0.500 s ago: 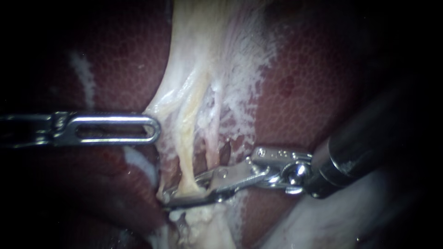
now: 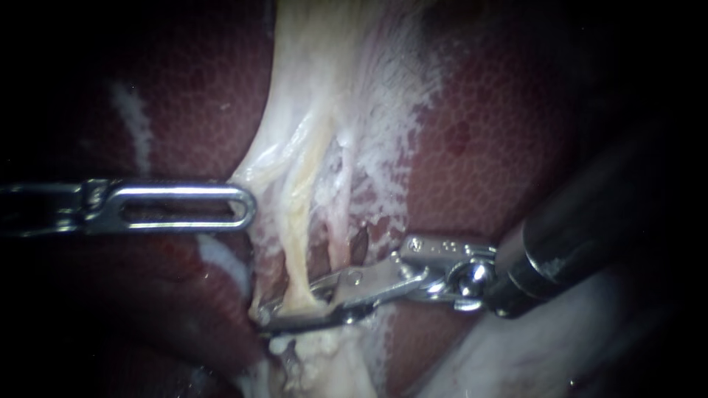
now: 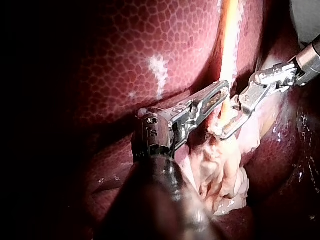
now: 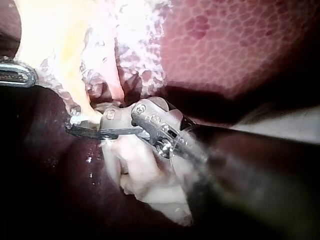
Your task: Going back second clip left tube
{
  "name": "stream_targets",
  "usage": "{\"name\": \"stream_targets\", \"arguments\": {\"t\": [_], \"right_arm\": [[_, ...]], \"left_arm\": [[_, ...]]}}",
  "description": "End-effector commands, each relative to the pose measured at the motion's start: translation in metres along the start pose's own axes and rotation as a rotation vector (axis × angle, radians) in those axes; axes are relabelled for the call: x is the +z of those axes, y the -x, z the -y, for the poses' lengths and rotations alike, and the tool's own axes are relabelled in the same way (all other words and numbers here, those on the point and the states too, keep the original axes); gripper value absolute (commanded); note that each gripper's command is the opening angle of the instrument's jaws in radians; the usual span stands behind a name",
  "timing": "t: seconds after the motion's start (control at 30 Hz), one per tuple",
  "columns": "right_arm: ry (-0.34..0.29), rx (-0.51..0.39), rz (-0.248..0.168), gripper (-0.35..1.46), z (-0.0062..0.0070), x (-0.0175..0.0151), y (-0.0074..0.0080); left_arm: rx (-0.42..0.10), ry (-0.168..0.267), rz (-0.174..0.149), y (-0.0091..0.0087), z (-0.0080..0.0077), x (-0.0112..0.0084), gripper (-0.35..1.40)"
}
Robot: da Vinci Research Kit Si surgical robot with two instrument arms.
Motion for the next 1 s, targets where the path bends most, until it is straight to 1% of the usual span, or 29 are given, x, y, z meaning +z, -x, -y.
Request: {"name": "stream_targets", "arguments": {"t": [0.03, 0.17, 0.27, 0.47, 0.6, 0.9, 1.0], "right_arm": [[0.001, -0.045, -0.003, 0.43, -0.0002, 0.0001, -0.0002], [0.014, -0.126, -0.002, 0.52, -0.0003, 0.0003, -0.0004], [0.031, -0.162, -0.004, 0.56, -0.0004, 0.0002, -0.0005], [0.066, -0.240, -0.008, 0.59, -0.0005, -0.0001, -0.0010], [0.069, -0.290, -0.006, 0.60, -0.0004, -0.0006, -0.0012], [0.061, -0.298, -0.005, 0.60, 0.0002, -0.0018, -0.0007], [0.054, -0.262, -0.012, 0.60, 0.0008, -0.0029, -0.0006]], "left_arm": [[0.000, 0.001, 0.000, -0.0001, 0.0000, 0.0000, -0.35], [0.001, 0.001, 0.000, -0.0001, 0.0000, 0.0000, -0.35], [0.001, 0.001, 0.000, -0.0001, 0.0000, 0.0000, -0.35], [0.001, 0.001, 0.000, -0.0001, 0.0000, 0.0000, -0.35], [0.001, 0.001, 0.000, -0.0001, 0.0000, 0.0000, -0.35], [0.001, 0.001, 0.000, -0.0002, 0.0000, 0.0000, -0.35], [0.001, 0.001, 0.000, -0.0002, 0.0000, 0.0000, -0.35]]}}
